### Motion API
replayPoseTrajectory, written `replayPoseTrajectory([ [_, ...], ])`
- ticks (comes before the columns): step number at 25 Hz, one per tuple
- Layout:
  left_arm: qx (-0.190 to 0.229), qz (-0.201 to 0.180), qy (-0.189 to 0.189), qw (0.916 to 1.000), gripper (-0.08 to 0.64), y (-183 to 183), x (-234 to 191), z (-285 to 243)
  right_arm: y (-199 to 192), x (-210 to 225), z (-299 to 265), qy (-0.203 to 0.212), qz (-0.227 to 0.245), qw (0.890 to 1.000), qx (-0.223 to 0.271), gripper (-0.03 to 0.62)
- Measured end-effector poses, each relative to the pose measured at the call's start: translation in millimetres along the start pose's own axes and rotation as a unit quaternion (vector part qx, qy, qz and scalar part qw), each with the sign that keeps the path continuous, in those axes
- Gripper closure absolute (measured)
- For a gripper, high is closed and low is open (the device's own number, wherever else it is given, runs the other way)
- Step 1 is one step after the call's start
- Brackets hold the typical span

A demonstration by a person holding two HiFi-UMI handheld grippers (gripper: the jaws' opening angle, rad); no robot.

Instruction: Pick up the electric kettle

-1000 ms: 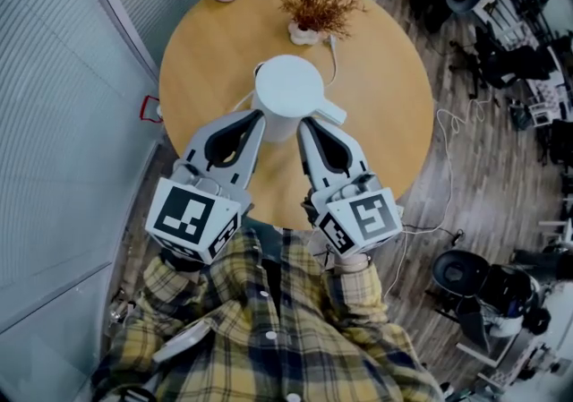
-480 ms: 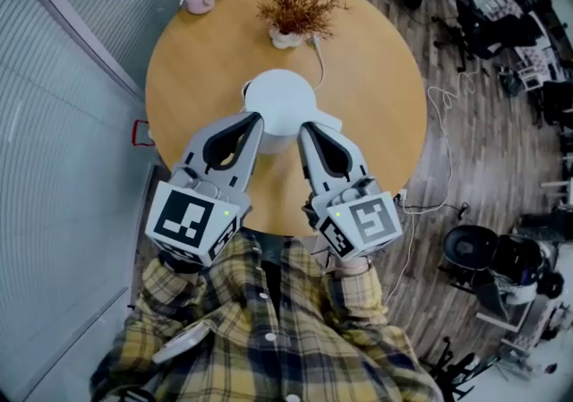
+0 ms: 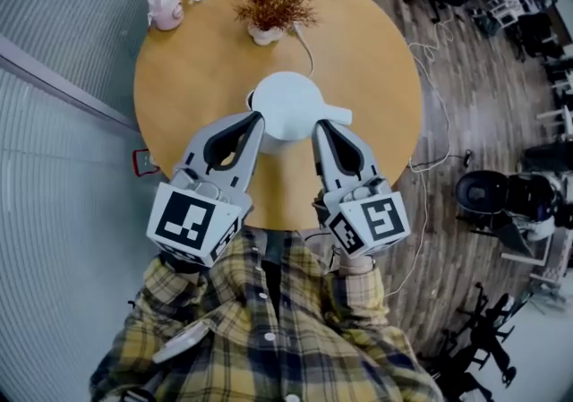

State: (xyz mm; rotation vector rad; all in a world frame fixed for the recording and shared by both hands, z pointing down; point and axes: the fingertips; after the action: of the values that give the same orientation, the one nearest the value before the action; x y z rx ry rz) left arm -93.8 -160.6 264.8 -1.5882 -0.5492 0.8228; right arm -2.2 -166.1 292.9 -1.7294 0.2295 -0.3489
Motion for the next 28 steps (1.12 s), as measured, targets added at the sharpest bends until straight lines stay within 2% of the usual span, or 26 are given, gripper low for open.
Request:
replayPoseTrajectory([
  [5, -0.002, 0.001, -0.030, 0.9995, 0.558, -0.6, -11.0, 3.1, -1.9, 0.2, -1.0, -0.042, -0.003, 0.999, 0.002, 0.557],
  [12, -0.006, 0.004, -0.051, 0.9987, 0.558, -3.6, -10.3, -7.8, -3.1, 11.1, 4.4, -0.069, -0.002, 0.998, -0.001, 0.557],
  [22, -0.013, 0.012, -0.041, 0.9990, 0.558, -10.5, -4.2, -20.6, -11.7, 35.8, 11.3, -0.080, -0.007, 0.997, -0.011, 0.557],
  [28, -0.013, 0.008, -0.034, 0.9993, 0.558, -11.1, -5.6, -24.2, -16.3, 42.7, 10.8, -0.072, -0.011, 0.997, -0.017, 0.555],
])
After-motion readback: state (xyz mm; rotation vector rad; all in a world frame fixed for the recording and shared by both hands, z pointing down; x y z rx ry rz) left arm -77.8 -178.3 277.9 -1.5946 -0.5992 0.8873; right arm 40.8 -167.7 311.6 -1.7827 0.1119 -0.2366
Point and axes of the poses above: the fingertips, and each gripper's own axes: z backward along the fingers, x to its right, y out of its top, and after that the axes turned 13 degrees about -y, right-handed
